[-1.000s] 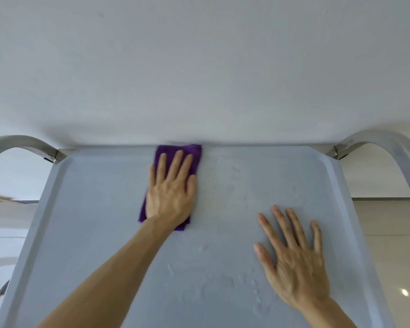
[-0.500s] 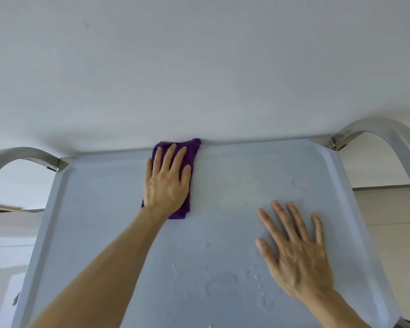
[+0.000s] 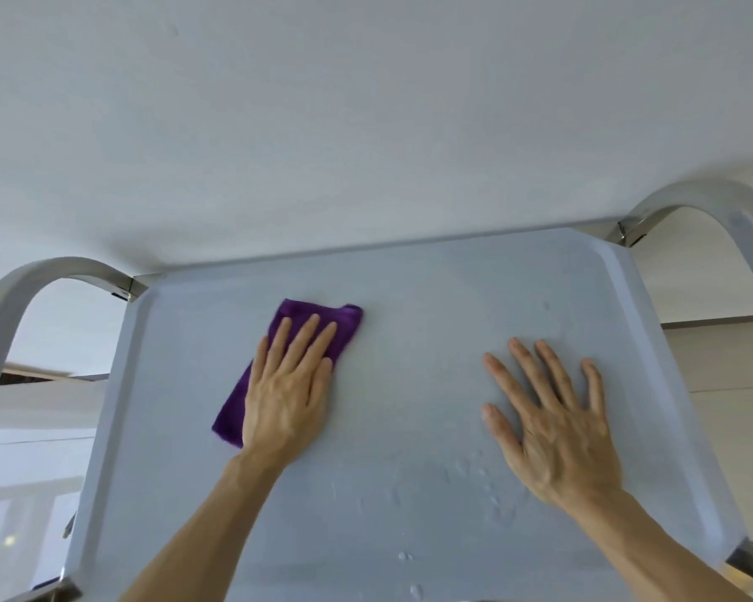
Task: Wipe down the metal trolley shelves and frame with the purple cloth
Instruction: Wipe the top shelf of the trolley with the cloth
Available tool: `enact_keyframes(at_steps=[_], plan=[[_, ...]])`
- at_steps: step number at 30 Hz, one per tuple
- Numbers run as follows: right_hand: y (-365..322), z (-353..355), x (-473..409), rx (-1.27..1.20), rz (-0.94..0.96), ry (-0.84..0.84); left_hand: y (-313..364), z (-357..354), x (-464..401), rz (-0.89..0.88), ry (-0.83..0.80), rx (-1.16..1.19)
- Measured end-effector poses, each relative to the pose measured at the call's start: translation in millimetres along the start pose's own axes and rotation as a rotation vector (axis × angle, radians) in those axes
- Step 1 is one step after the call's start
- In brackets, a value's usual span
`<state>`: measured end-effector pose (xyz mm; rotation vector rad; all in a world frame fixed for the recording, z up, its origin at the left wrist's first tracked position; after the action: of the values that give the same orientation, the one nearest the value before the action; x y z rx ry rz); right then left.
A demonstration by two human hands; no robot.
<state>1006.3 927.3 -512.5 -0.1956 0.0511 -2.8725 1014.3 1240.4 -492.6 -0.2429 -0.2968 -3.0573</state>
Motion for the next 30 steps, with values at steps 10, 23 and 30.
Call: enact_keyframes(at_steps=[10,23,30], plan=[[-2,4,1,0.0,-0.017,0.001,118,-41,107,-0.062,0.015,0.038],[-4,9,3,-0.028,-0.025,0.013,22,-18,127,0.152,0.072,0.055],[-4,7,3,-0.012,-0.024,0.042,153,-58,155,0.042,-0.005,0.133]])
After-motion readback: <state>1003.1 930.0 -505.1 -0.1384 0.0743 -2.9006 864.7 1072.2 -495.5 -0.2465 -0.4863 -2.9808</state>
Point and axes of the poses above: each hand's wrist, its own x-axis away from the middle knuckle, its own z-axis out of the back of the hand, y = z × x, the point moved 8 cm from there along -x, towards the middle knuckle, and after that the axes turned 4 degrees about -y, right-handed, at the moved point
